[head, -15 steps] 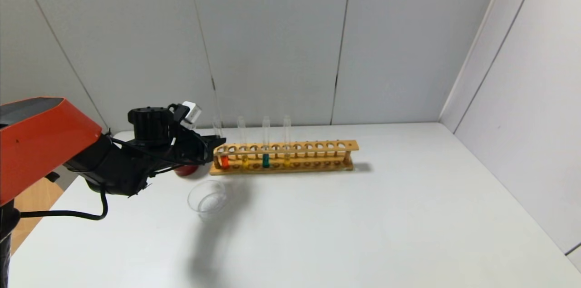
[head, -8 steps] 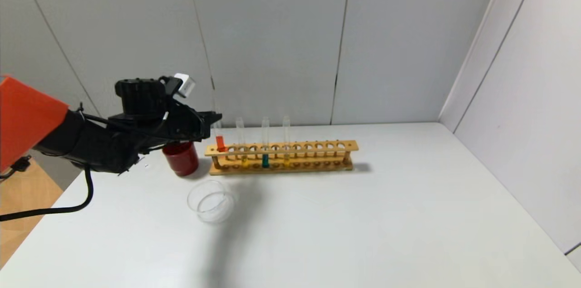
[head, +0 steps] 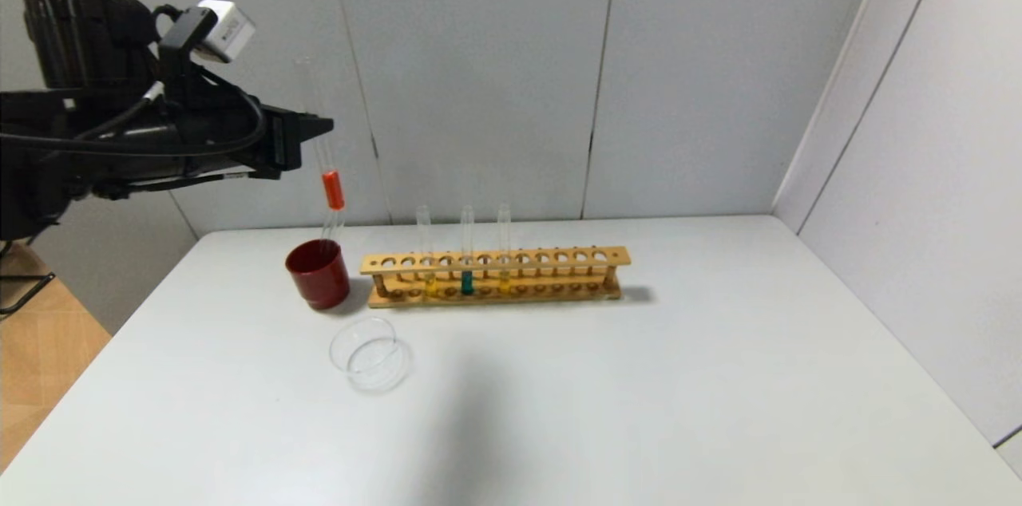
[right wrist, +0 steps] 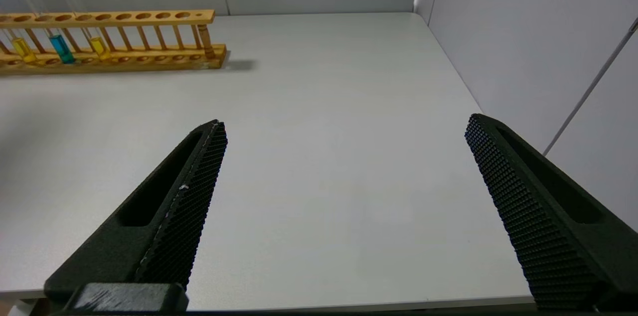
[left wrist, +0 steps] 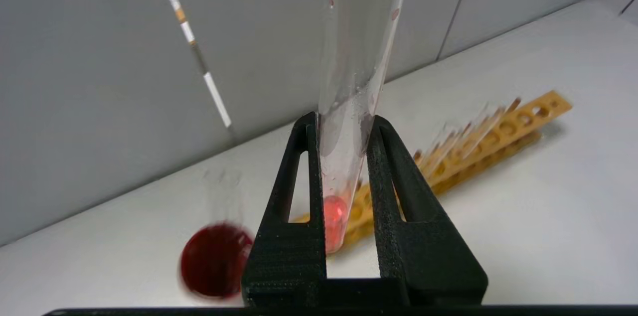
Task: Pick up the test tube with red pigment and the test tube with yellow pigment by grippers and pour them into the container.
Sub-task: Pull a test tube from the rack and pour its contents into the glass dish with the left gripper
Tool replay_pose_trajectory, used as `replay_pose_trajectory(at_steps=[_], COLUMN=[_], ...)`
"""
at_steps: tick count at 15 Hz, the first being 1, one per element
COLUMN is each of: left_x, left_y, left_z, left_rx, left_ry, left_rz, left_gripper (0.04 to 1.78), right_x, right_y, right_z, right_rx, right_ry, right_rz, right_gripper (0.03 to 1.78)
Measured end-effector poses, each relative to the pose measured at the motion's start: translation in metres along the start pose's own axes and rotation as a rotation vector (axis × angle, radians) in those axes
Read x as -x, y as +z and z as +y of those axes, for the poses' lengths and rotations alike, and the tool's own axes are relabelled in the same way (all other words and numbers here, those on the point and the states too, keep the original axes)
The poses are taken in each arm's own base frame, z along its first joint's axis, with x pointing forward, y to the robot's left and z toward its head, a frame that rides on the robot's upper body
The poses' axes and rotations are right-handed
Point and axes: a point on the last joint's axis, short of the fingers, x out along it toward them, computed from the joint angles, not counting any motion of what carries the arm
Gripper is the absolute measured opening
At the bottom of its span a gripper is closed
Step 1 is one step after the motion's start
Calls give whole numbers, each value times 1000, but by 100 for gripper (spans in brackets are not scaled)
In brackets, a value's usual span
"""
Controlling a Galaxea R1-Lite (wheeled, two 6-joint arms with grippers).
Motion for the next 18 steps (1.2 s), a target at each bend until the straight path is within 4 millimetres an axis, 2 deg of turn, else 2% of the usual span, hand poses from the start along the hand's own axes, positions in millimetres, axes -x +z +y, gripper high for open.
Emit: replay_pose_trajectory(at_steps=[5,8,13,18], left_x=[54,70,76,69], left_y=[-43,-74,-115,-137], left_z=[-9,-18,-22,-20], left_rx=[-115,-194,-414,-596], left_ry=[37,23,76,30], left_rz=[159,247,444,570], left_gripper=[32,32,32,32], right_x=[0,0,0,0], right_y=[0,0,0,0], right_z=[0,0,0,0], right_rx=[0,0,0,0], right_ry=[0,0,0,0], right_rz=[0,0,0,0], right_gripper=[175,175,175,175])
